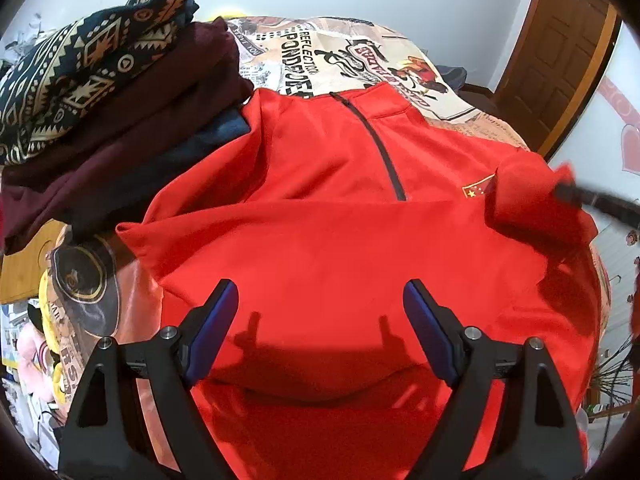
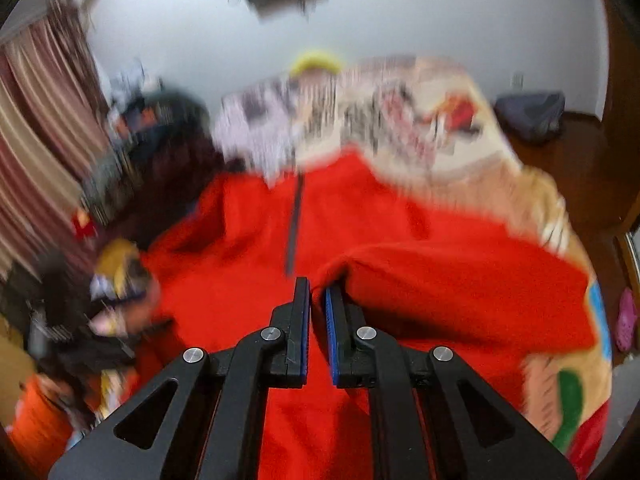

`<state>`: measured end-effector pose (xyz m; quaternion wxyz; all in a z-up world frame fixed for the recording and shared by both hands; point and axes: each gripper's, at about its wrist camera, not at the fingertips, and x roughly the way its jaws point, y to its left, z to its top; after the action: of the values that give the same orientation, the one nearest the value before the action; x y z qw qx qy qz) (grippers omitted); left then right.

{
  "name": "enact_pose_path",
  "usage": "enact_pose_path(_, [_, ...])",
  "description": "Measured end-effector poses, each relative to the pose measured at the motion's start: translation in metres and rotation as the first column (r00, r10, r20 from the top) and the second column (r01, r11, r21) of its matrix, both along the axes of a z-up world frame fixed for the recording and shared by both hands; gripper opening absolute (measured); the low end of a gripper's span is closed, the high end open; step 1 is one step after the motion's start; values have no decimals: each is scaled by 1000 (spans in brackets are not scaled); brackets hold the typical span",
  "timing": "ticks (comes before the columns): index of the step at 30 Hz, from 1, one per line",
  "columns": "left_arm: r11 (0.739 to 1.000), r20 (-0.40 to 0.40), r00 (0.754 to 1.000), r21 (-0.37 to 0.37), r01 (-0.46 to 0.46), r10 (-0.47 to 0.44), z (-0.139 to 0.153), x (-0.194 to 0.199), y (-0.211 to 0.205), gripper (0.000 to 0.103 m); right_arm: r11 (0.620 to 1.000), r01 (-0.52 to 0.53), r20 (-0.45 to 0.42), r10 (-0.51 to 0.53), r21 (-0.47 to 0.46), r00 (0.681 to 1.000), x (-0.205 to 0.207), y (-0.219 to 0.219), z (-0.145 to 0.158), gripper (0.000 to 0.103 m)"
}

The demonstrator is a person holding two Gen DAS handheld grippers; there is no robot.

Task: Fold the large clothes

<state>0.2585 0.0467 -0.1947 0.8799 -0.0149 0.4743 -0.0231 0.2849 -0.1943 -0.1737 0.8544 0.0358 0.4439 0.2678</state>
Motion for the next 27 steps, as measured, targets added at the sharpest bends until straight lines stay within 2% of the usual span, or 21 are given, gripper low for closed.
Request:
enact_pose_path(3, [1000,-5,1000,3,10,-10,-1,1,-3,84,995,-53,-45,49,-79,998,-10,8,-17,7])
enact_pose_path(6, [999,0,999,4,38,-38,4,8,-15,84,992,-70,-67,64,-103,996,-20,2,-9,9])
enact_pose_path(7, [999,4,999,6,52,-52,7,10,-21,84,993,-67,-62,61,-101,996,-24,-1,-6,12])
enact_pose_path(9, [997,20,997,9,81,-81,15,14,-32,84,996,-34,-29,32,-88,999,-29,-18,4,21])
enact_pose_path(11, [992,45,991,19,124,-124,27,20,-51,84,997,22,11,-21,-73,1000,-34,-34,11,37])
enact_pose_path(13, [983,74,981,36,177,-180,40,27,-74,84,995,88,56,-85,-56,995,-38,-54,20,42])
enact_pose_path(15, [973,97,968,47,228,-232,51,32,-98,84,985,169,82,-165,-43,983,-42,-83,27,42])
enact_pose_path(19, [936,117,929,66,346,-352,67,48,-156,84,942,331,113,-324,-50,939,-46,-128,31,42])
enact_pose_path(21, [907,119,899,91,412,-420,68,52,-190,84,916,395,126,-385,-66,914,-49,-150,29,42])
enact_pose_path(25, [849,111,845,152,506,-524,59,61,-251,84,880,471,100,-464,-62,880,-54,-180,19,42])
enact_pose_path(27, [828,84,830,176,533,-552,49,68,-276,84,867,497,77,-493,-43,866,-56,-192,12,42])
